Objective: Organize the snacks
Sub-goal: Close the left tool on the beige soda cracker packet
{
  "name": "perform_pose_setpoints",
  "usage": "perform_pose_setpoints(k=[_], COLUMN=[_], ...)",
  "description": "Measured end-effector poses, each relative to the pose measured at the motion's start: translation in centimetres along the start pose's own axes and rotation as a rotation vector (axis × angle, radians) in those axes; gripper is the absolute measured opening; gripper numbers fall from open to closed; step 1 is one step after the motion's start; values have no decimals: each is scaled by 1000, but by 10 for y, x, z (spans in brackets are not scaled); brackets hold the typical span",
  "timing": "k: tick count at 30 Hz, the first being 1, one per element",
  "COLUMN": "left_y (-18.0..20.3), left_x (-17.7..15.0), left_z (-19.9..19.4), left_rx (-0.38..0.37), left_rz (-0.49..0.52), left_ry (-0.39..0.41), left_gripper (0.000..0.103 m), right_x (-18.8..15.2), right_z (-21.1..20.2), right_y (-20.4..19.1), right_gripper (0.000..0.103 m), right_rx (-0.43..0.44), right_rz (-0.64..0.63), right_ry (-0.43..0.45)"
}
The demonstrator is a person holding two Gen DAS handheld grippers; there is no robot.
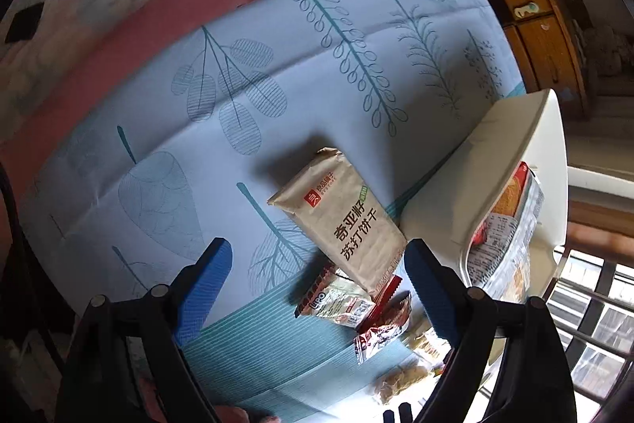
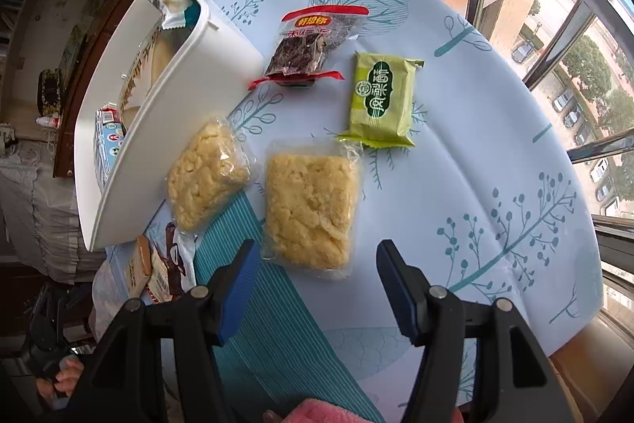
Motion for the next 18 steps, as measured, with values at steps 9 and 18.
perform_pose_setpoints(k=[9,18], left_y=[-15,-16], left_x=[6,10], left_z=[39,63], left_rx=[41,52], left_rz=[-150,-240], left_ry=[-2,19], left_gripper=[88,88], right_x=[-1,4], right_z=[11,23], right_y=[-21,-46], right_gripper=[62,62], right_rx=[-96,-138], right_rz=[-195,-317], right_ry=[75,108])
Point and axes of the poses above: each gripper's, at about its wrist camera, not at the fingertips, and z roughly the way its jaws point, y to its right, x to its top, the point moved 9 cm from there along z, roughly the way its jaws point, and after that the axes turned 15 degrees about -x, right-handed, at the moved point
